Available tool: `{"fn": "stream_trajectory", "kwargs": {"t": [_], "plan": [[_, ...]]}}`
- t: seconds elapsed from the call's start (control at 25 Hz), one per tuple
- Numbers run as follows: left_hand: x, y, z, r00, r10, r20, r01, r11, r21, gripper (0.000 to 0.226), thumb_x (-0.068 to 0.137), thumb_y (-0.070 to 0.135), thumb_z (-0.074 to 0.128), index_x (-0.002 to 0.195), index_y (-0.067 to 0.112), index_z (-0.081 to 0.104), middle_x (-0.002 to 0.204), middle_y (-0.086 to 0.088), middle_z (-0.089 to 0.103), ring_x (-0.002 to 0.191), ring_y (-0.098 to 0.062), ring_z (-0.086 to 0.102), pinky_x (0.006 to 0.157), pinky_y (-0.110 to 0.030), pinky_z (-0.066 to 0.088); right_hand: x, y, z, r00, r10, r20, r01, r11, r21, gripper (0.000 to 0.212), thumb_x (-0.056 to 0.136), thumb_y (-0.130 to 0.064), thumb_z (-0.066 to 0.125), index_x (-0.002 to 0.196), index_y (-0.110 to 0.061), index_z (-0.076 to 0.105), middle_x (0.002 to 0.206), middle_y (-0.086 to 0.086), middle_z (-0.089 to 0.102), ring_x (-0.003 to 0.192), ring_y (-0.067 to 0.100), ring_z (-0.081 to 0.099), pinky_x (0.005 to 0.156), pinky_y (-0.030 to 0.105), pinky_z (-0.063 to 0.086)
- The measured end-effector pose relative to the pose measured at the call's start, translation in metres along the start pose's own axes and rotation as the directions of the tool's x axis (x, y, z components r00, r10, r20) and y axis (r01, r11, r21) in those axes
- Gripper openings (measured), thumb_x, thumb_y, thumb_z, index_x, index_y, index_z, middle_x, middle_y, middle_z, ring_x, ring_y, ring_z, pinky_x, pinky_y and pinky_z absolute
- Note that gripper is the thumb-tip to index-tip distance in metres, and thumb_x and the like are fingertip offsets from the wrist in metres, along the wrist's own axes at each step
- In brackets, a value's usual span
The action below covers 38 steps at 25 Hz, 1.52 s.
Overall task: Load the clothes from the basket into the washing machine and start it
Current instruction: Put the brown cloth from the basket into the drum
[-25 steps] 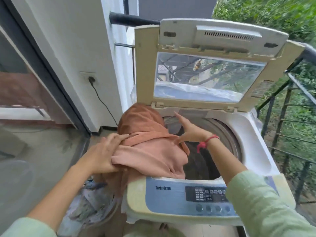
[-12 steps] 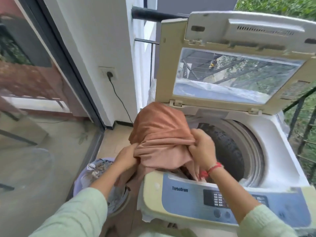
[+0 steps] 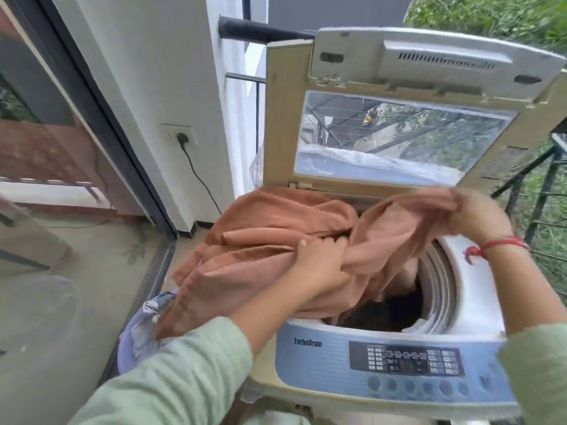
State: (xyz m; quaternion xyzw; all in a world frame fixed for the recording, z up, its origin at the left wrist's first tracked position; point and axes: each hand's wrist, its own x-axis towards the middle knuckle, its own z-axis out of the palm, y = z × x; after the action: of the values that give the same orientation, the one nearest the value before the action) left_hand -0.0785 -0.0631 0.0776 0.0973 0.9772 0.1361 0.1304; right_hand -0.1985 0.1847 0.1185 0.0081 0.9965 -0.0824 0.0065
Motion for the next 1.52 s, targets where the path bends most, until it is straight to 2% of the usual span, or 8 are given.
{"fn": "stream_trajectory", "kwargs": {"t": [0.12,0.32,0.6,0.76,0.92,1.04,1.16,1.52], "plan": [[-0.02,-0.021,0.018,0.963,0.128,0.238,-0.043,0.942,-0.333,0.054,0.077,0.048,0.067,0.124,0.024,0.052,0.127,-0.001,0.057,0.117,-0.019,0.052,0.096,-0.035,0.041,-0.02,-0.009,0.02,0.797,0.065,0.601,0.217,0.897,-0.384,0.054,0.083,-0.031,0.067,0.131,-0.012,0.051,0.125,0.009,0.059,0.111,0.024,0.056,0.081,0.02,0.046],[-0.078,-0.138,0.019,0.842,-0.321,-0.433,0.023,0.824,-0.566,0.023,0.084,0.031,0.058,0.105,0.022,0.065,0.107,0.005,0.062,0.099,-0.008,0.055,0.088,-0.022,0.041,-0.09,-0.135,0.081,0.766,-0.572,0.294,0.351,0.754,0.555,0.094,0.071,-0.059,0.069,0.148,-0.032,0.022,0.155,-0.003,0.021,0.143,0.013,0.019,0.116,0.033,0.021],[-0.065,-0.217,0.029,0.812,-0.471,-0.345,0.264,0.823,-0.504,0.032,0.089,0.009,0.054,0.121,0.011,0.057,0.122,-0.017,0.051,0.115,-0.034,0.049,0.1,-0.039,0.036,-0.157,-0.226,0.145,0.685,-0.722,-0.093,0.724,0.663,0.19,0.021,0.082,-0.022,0.052,0.101,-0.026,0.058,0.097,0.006,0.057,0.077,0.031,0.06,0.06,0.033,0.051],[-0.034,-0.192,0.022,0.877,-0.367,-0.309,0.176,0.846,-0.503,0.036,0.095,0.024,0.048,0.13,0.015,0.049,0.131,-0.013,0.046,0.122,-0.028,0.046,0.102,-0.035,0.033,-0.11,-0.146,0.091,0.857,-0.46,-0.235,0.513,0.704,0.492,0.018,0.077,-0.012,0.053,0.09,-0.018,0.063,0.084,-0.008,0.046,0.074,0.014,0.05,0.066,0.025,0.041],[-0.004,-0.148,0.02,0.941,-0.267,-0.207,0.121,0.839,-0.53,0.052,0.096,0.041,0.042,0.144,0.02,0.035,0.149,-0.01,0.029,0.139,-0.023,0.027,0.113,-0.033,0.019,-0.061,-0.022,0.048,0.887,-0.04,-0.46,0.168,0.956,0.24,0.028,0.077,-0.007,0.046,0.094,-0.012,0.069,0.085,0.014,0.045,0.068,0.033,0.052,0.059,0.031,0.037],[0.017,-0.134,0.015,0.938,-0.266,-0.222,0.148,0.887,-0.437,0.06,0.09,0.055,0.045,0.142,0.025,0.037,0.154,-0.007,0.021,0.143,-0.025,0.018,0.116,-0.046,0.014,-0.033,0.03,0.078,0.996,-0.043,-0.083,0.031,0.99,-0.138,0.03,0.086,-0.024,0.05,0.11,-0.014,0.065,0.102,0.019,0.056,0.086,0.038,0.059,0.071,0.038,0.049],[0.016,-0.147,0.022,0.949,-0.287,-0.129,0.248,0.935,-0.254,0.076,0.085,0.058,0.052,0.147,0.037,0.014,0.159,-0.006,0.004,0.145,-0.028,0.005,0.116,-0.054,0.012,-0.014,0.014,0.106,0.813,-0.236,0.533,0.382,0.906,-0.182,0.057,0.081,-0.059,0.041,0.128,-0.028,0.053,0.132,0.015,0.052,0.125,0.031,0.048,0.102,0.038,0.041],[-0.002,-0.154,0.053,0.941,-0.333,-0.057,0.266,0.835,-0.482,0.079,0.085,0.05,0.057,0.139,0.056,0.0,0.154,-0.006,0.015,0.136,-0.031,0.031,0.108,-0.049,0.034,-0.017,-0.195,0.156,0.71,-0.542,0.451,0.389,0.835,0.39,0.112,0.07,-0.026,0.078,0.15,-0.024,0.0,0.156,0.014,0.01,0.143,0.032,0.017,0.114,0.045,0.025]]}}
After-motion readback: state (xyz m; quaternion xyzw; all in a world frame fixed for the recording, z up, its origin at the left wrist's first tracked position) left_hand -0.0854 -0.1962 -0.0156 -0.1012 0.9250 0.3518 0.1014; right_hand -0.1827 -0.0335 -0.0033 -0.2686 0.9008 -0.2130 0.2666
